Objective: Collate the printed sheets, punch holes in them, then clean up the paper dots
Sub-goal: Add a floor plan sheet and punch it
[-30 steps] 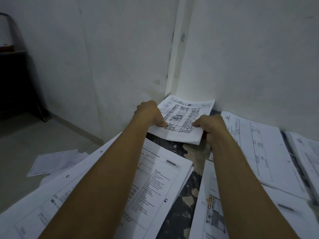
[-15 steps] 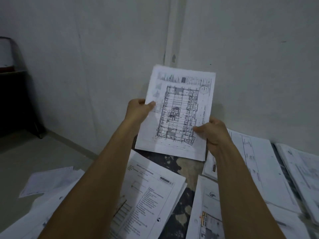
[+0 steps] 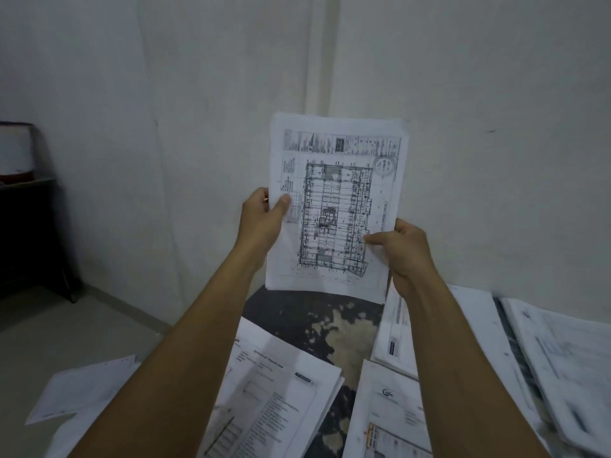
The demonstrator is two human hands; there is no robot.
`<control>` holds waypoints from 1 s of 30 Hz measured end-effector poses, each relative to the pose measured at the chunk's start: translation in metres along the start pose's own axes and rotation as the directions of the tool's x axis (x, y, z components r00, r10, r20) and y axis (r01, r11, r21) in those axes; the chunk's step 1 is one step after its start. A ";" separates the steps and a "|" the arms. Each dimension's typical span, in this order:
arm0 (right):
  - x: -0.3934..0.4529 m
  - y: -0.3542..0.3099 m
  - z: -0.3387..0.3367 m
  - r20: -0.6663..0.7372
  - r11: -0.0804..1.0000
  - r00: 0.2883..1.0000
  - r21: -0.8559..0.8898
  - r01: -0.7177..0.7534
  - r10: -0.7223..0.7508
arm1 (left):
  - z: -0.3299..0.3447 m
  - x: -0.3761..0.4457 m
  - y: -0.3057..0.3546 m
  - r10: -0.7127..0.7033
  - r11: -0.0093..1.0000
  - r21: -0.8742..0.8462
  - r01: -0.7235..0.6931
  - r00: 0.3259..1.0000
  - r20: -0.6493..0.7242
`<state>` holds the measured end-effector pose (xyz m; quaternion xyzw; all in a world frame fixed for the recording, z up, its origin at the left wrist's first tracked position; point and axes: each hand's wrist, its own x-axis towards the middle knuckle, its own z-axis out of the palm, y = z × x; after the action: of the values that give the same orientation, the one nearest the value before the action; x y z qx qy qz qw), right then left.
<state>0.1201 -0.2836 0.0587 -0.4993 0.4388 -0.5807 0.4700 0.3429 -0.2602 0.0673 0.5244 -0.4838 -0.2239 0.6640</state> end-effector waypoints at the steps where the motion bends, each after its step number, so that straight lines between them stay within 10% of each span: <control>1: -0.003 -0.007 -0.005 0.007 1.000 1.000 -0.009 0.011 -0.011 | 0.001 -0.004 0.006 0.022 1.000 -0.014 -0.022 1.000 0.001; 14: -0.108 -0.098 -0.118 0.077 0.964 0.981 -0.186 0.189 -0.177 | 0.049 -0.117 0.096 0.238 0.965 -0.109 -0.238 0.971 -0.013; 30: -0.269 -0.148 -0.339 -0.229 0.933 0.948 -0.333 0.139 -0.223 | 0.196 -0.298 0.184 0.301 0.930 -0.277 -0.240 0.932 0.203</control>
<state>-0.2165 0.0205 0.1189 -0.5245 0.5354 -0.6060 0.2665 0.0037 -0.0497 0.1100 0.3339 -0.5974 -0.2503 0.6848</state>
